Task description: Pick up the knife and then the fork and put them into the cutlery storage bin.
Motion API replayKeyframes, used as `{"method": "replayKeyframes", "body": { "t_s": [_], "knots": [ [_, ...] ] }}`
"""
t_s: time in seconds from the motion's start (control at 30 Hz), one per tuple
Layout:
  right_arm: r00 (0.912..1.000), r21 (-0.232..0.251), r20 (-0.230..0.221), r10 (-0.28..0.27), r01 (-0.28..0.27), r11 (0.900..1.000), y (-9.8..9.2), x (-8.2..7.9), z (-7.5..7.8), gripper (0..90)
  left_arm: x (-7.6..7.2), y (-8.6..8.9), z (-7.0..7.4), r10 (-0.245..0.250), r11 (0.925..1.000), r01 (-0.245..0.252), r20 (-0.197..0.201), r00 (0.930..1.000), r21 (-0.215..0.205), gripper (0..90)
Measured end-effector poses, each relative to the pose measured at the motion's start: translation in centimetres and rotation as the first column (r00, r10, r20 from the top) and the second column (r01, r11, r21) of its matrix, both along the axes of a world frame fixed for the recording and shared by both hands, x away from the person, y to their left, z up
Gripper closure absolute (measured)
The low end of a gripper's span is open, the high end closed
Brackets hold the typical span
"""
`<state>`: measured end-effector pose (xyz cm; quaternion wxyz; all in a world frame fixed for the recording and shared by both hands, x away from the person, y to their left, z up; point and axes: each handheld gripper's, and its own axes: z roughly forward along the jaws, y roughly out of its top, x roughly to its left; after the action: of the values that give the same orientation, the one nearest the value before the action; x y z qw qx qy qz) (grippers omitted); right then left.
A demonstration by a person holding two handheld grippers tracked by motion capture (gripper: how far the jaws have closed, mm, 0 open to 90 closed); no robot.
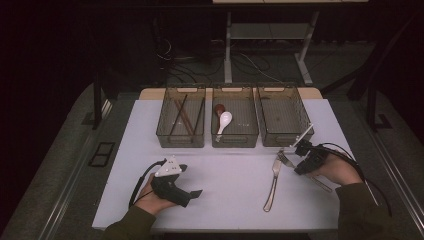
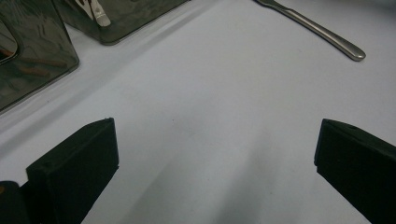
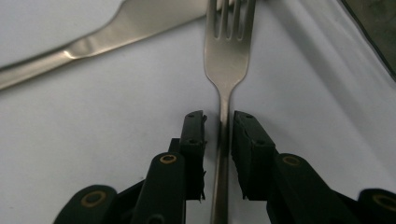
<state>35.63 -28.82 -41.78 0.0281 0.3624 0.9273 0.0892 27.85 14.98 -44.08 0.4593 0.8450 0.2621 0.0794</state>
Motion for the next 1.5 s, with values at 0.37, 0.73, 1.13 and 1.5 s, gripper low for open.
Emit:
{"method": "replayKeyframes", "body": {
  "t_s": [0.37,0.73,1.13,1.5],
  "knots": [
    [0.9994,-0.063,-0.008,0.035,-0.035,0.997,0.8,0.3,-0.2,80.7,0.0,-0.2,-0.1,-0.009,0.9999,0.009,-0.008,0.9999,0.006,0.0],
    [0.9996,-0.07,0.005,0.029,-0.029,0.997,0.9,0.2,-0.2,85.3,-0.1,-0.2,-0.1,-0.014,0.9999,0.014,-0.006,0.9999,0.004,0.0],
    [0.9975,0.004,0.065,-0.028,0.028,1.0,-0.9,-0.4,0.7,85.5,-0.1,-0.2,-0.1,-0.015,0.9999,0.015,-0.006,0.9999,0.0,0.0],
    [0.9851,0.146,0.146,-0.091,0.069,0.987,-2.7,-1.0,2.0,85.5,-0.1,-0.1,0.0,-0.015,0.9999,0.014,0.0,0.9999,-0.006,0.0]
  ]
}}
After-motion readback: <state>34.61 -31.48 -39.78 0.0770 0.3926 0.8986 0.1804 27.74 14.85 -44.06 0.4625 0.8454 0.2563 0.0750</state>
